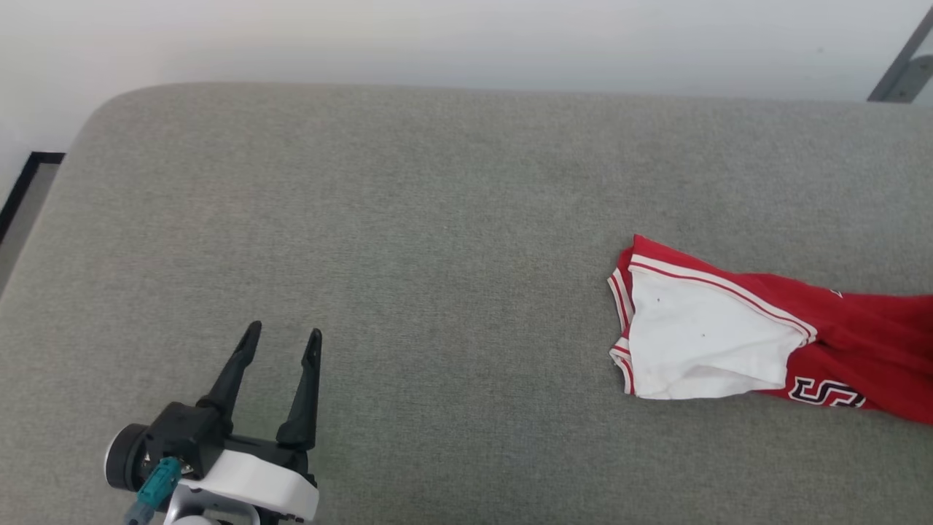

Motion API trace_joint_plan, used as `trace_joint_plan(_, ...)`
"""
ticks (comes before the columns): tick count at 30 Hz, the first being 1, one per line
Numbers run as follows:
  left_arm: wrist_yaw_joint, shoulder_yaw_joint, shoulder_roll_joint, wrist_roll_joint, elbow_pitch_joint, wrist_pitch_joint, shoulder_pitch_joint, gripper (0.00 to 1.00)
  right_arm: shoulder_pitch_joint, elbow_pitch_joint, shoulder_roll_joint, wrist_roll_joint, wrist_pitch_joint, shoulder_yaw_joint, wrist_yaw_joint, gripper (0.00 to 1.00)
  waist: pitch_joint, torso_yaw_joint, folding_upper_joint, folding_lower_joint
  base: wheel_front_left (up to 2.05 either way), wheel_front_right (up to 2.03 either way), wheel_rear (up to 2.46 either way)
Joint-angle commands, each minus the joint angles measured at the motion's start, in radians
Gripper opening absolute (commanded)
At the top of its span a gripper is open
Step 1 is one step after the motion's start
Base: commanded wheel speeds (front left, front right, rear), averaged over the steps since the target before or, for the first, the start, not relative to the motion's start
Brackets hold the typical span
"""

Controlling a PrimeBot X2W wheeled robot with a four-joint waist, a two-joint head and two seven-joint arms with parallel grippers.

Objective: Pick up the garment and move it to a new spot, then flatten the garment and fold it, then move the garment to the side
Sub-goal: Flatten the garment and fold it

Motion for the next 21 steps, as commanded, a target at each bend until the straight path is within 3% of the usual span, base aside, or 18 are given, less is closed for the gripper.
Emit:
trace_joint_plan(1,0.002,-0.003,0.005,0.009,0.003,-0.005,0.007,1.00,0.011,-0.049,0.019,-0.012,0.005,0.007,0.000,0.00,-0.010,0.008,-0.0001,0.0000,0.00,0.00,0.00)
trace_joint_plan(6,0.002,-0.021,0.005,-0.002,0.015,-0.005,0.012,1.00,0.014,-0.236,0.071,-0.086,0.058,0.048,0.000,0.00,-0.027,0.034,-0.0001,0.0000,0.00,0.00,0.00)
trace_joint_plan(11,0.002,-0.023,0.009,-0.013,0.019,-0.005,0.015,1.00,0.010,-0.344,0.134,-0.144,0.123,0.070,0.000,0.00,-0.038,0.060,-0.0001,0.0000,0.00,0.00,0.00)
trace_joint_plan(21,0.002,-0.052,-0.014,-0.038,0.015,-0.005,-0.008,1.00,-0.050,-0.435,0.294,-0.272,0.252,0.099,0.000,0.00,-0.021,0.118,-0.0001,0.0000,0.00,0.00,0.00)
